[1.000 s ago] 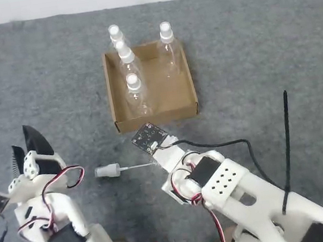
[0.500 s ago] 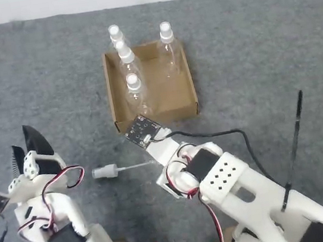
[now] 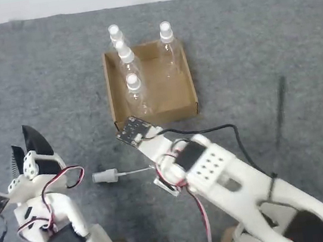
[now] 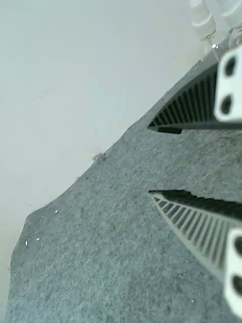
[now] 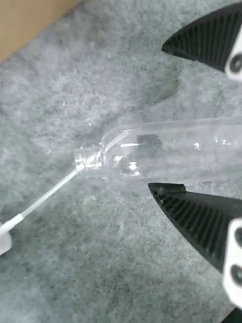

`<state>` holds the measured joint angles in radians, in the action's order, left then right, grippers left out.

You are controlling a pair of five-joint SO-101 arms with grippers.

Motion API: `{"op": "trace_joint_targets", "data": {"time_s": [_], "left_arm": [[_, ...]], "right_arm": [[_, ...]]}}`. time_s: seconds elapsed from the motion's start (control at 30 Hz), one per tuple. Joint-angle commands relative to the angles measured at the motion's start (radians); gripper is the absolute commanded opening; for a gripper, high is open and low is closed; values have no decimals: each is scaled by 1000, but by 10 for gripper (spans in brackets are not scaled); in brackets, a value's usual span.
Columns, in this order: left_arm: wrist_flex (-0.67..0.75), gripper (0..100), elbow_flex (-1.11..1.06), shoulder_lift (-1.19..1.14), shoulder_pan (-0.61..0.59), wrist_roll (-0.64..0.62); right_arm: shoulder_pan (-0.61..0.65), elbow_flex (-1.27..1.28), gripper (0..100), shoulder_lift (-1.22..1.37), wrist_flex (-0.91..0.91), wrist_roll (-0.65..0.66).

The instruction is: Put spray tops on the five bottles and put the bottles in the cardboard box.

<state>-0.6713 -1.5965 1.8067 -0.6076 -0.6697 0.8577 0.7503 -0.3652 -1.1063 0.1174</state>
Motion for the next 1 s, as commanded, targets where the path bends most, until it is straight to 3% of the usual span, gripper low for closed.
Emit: {"op": "trace_joint_targets", "data": {"time_s": [0.0, 0.17, 0.3, 0.67, 0.83, 0.97], "left_arm": [[32, 173, 10, 17, -2, -3], [32, 173, 10, 17, -2, -3], [32, 173, 10, 17, -2, -3], [32, 173, 10, 17, -2, -3], [32, 173, 10, 17, -2, -3], [32, 173, 10, 17, -2, -3]], "right_arm": [[30, -123, 329, 94, -19, 12], [31, -167, 321, 189, -16, 41], [31, -172, 254, 225, -7, 83], [28, -172, 246, 242, -8, 97], [22, -172, 139, 231, -8, 94], [-8, -172, 113, 229, -13, 94]]}}
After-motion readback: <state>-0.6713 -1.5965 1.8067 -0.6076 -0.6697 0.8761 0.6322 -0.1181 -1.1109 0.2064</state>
